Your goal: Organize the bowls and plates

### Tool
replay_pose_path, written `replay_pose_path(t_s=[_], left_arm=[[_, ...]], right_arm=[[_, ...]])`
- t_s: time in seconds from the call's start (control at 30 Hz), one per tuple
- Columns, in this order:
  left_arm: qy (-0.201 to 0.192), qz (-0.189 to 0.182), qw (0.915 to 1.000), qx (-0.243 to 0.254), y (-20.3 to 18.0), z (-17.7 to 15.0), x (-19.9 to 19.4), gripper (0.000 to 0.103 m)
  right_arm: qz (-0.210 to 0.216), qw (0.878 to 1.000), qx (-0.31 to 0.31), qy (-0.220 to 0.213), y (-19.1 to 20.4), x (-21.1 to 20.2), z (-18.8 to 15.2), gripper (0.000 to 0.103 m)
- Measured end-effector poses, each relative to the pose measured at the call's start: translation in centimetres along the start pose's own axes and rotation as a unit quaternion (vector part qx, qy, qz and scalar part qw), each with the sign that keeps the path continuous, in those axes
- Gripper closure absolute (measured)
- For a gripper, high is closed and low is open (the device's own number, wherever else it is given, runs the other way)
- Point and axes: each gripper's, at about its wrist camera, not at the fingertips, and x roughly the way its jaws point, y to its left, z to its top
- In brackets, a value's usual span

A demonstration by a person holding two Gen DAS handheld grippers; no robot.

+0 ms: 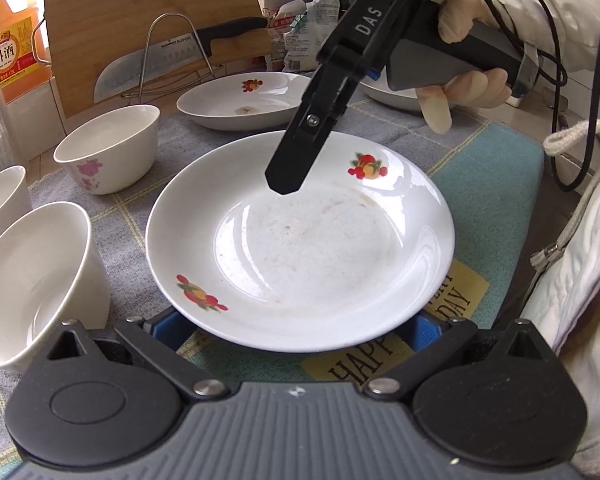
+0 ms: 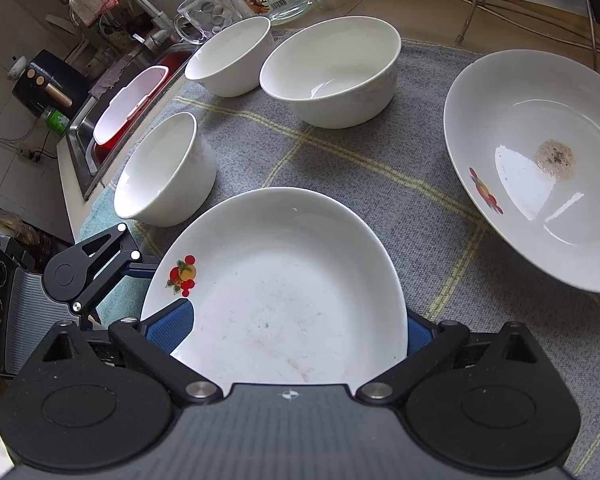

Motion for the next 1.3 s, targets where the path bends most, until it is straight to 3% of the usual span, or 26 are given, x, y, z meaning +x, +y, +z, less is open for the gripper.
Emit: replay_pose_path(t_s=[0.63, 1.3], left_arm=[[0.001, -0.012, 0.9998, 0.014, -2.4, 3.2, -0.4, 0.000], [-0.003, -0.029, 0.9985, 0.046, -5.4, 8.2, 2.5, 0.000]], right_arm=[[-0.008, 1.000, 0.012, -0.027, -0.9, -3.3, -1.8, 0.000], [-0.026, 0.997, 0.037, -0.062, -5.0, -8.0, -4.3, 0.000]])
